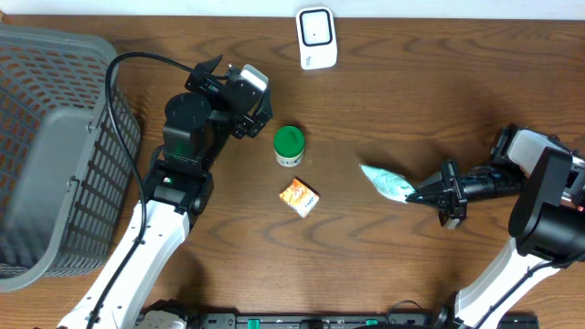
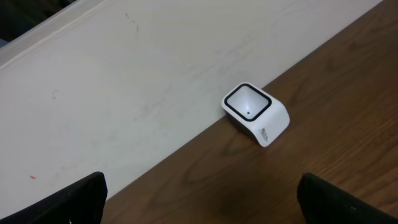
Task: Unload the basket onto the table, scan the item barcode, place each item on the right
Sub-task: 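Carry the wipes pack up to the scanner with right gripper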
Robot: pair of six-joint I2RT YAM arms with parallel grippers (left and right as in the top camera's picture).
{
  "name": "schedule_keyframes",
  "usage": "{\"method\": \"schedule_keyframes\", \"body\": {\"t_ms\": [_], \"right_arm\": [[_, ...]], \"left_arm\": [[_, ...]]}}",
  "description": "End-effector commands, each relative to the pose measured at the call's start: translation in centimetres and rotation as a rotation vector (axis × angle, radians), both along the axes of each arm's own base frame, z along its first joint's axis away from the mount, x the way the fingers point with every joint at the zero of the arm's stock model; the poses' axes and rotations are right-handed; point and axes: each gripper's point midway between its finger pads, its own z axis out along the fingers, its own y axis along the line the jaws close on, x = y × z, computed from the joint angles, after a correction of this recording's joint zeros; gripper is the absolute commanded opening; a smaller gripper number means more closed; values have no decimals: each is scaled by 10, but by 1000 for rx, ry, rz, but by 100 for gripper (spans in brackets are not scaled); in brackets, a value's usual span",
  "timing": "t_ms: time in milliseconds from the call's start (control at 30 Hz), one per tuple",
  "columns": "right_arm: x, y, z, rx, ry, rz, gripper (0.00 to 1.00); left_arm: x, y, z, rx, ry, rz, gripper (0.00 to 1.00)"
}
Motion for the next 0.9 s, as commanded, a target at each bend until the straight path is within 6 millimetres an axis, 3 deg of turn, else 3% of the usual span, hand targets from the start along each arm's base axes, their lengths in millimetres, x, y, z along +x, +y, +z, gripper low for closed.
{"method": "schedule_keyframes", "body": {"t_ms": [0, 100, 200, 400, 533, 700, 767, 867], "right_arm": [[27, 2, 13, 62, -327, -64, 1], [40, -1, 10, 43, -531, -46, 1], [45, 1, 1, -5, -606, 33, 1], [95, 32, -6, -79, -991, 208, 1], [140, 77, 11, -104, -1301, 347, 1], [195, 138, 51, -157, -1709, 453, 1], [212, 153, 66, -206, -1847, 479, 2], [247, 161, 73, -445, -1982, 539, 2]], "left_arm": [[-1, 5, 10, -8, -19, 18, 98], [-1, 5, 7, -5, -7, 18, 98], [-1, 5, 4, -2, 1, 18, 98], [2, 4, -5, 5, 24, 18, 98], [2, 4, -8, 8, 34, 19, 98], [3, 7, -9, 13, 36, 36, 98], [4, 11, -9, 22, 33, 59, 98], [6, 16, -9, 43, 26, 85, 98]]}}
